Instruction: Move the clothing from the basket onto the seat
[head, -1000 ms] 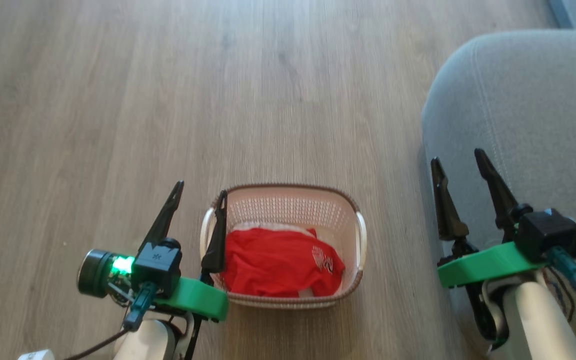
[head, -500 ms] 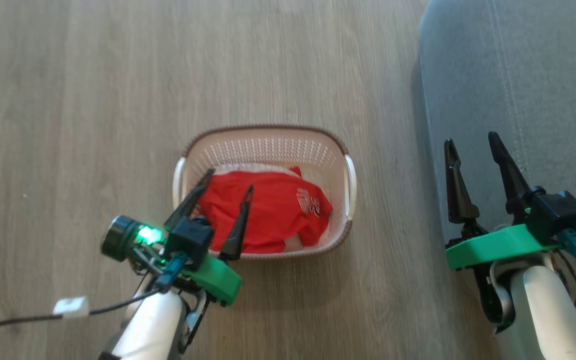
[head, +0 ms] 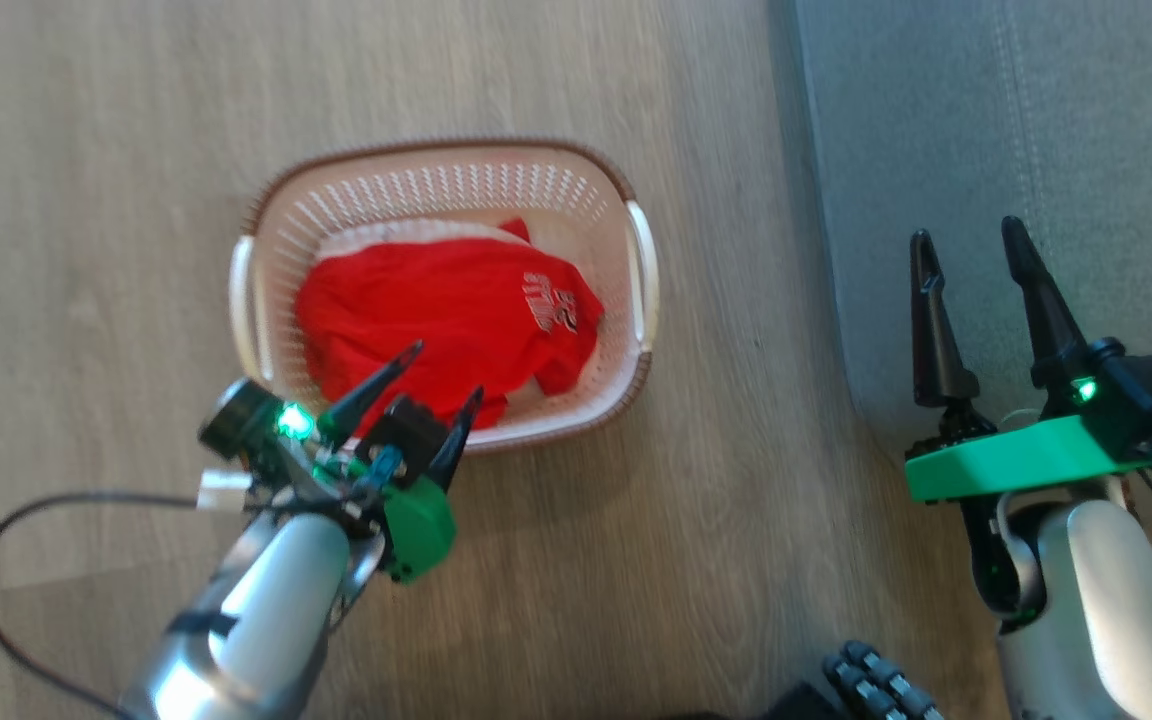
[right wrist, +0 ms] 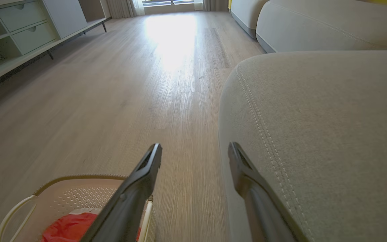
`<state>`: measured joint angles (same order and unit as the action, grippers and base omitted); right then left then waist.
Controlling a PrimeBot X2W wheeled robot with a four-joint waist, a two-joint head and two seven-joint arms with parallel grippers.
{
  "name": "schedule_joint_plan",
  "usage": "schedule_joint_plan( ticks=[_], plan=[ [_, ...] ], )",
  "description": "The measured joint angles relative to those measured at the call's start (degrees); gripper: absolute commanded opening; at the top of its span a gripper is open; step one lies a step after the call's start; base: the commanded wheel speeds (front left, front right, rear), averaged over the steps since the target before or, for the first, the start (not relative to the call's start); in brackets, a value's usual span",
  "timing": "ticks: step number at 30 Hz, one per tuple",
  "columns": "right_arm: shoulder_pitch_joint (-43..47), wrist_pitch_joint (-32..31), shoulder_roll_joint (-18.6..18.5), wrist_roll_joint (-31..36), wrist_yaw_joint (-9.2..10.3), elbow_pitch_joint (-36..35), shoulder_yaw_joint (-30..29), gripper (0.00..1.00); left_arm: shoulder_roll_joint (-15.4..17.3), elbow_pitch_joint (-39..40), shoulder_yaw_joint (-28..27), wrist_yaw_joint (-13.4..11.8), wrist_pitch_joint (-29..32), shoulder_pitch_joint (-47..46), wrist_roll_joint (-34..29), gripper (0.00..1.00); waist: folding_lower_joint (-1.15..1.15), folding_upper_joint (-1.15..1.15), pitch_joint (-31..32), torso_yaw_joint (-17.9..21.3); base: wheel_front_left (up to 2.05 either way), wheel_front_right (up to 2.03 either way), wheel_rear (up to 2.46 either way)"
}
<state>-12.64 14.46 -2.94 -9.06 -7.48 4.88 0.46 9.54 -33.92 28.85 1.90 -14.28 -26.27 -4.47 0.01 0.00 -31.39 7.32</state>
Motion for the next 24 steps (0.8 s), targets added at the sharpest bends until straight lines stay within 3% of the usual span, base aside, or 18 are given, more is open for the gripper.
schedule_joint_plan(
  ticks=[17, 24],
  plan=[
    [-3.3, 0.0, 0.0, -5.2, -0.01, -4.4, 3.9, 1.0, 5.4, -22.2, 8.4, 0.9, 0.0, -19.8, -4.7, 1.0, -0.01, 0.0, -13.5, 8.2, 0.0, 0.0, 0.0],
    [-3.3, 0.0, 0.0, -6.2, -0.01, -5.9, 4.6, 1.0, 6.5, -32.1, 9.6, -0.9, 0.0, -27.9, -6.1, 1.0, 0.0, 0.0, -18.2, 11.4, 0.0, 0.0, 0.0]
  ],
)
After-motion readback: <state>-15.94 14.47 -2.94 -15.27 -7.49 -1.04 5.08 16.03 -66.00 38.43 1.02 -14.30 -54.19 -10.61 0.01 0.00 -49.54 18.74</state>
